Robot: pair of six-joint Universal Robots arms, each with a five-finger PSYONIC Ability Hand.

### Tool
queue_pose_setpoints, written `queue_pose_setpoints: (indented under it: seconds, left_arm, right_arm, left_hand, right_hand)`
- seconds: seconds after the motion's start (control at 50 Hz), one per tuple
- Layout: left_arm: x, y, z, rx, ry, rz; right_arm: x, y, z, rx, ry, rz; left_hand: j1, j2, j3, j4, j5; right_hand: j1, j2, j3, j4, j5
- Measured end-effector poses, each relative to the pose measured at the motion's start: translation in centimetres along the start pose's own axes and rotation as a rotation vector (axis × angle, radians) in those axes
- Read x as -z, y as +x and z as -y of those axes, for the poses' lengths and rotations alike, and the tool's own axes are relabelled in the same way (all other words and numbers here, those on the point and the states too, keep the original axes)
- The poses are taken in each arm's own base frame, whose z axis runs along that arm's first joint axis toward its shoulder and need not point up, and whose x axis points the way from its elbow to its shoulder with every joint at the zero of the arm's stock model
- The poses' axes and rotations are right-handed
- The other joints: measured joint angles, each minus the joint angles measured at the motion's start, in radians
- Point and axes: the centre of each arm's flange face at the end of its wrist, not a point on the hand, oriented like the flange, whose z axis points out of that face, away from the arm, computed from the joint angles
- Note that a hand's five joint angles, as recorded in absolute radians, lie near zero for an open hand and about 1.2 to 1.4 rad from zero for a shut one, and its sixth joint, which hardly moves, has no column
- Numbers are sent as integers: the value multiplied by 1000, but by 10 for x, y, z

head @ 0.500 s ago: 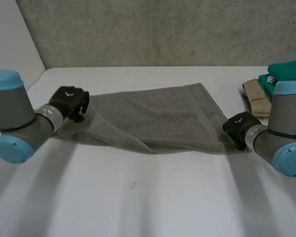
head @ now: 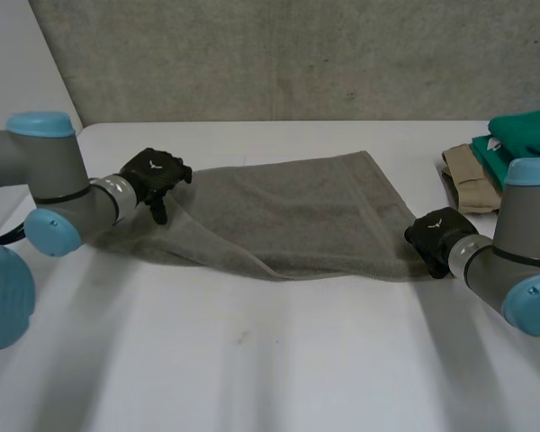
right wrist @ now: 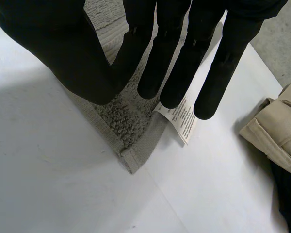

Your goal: Fold the laundry.

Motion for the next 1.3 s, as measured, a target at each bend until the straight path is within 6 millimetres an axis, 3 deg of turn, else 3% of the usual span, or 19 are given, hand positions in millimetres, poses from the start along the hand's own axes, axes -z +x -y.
queue_pose_setpoints:
  seconds: [0.16,0.46,0.54,0.58,0.7,0.88,0.96,1.08,1.3]
  left_arm:
    - [-14,1,-16,-64,2,16]
    - [-23,9,-36,-133,-22,-1]
    - [-23,10,-37,-138,-28,-4]
    - [-22,10,-35,-149,-30,-2]
    - [-13,6,-15,-180,-24,47]
    - [25,1,31,-184,79,113]
    - [50,4,43,-176,82,110]
    - [95,6,63,-154,72,110]
    - [165,-10,118,12,201,181]
  right_arm:
    - [2,-2,-1,0,4,7]
    - [0,-1,-3,-2,1,6]
    - [0,0,-3,-1,0,5]
    - [0,0,-4,-2,0,5]
    - [1,0,-3,-1,0,5]
    - [2,-1,-3,-2,-2,10]
    - [8,1,-1,-11,-6,23]
    - [22,5,5,-69,2,50]
    - [37,-12,14,-218,85,97]
  left_hand:
    - [148,138,140,146,137]
    - [193,191,190,199,185]
    - [449,437,419,424,399]
    - [725,735,729,739,713]
    - [727,773,763,775,736]
    - [727,774,763,775,736]
    - [727,774,764,775,736]
    - [727,774,765,775,736]
    - [727,774,765,776,736]
  right_hand:
    - [0,0,0,0,0]
    - [0,0,0,0,0]
    - [0,0,0,0,0]
    - [0,0,0,0,0]
    - [0,0,0,0,0]
    - [-137,-71,-70,-68,-68]
    - [-454,-399,-394,-395,-408]
    - [-659,-605,-598,-599,-621]
    - [-750,-670,-676,-688,-716]
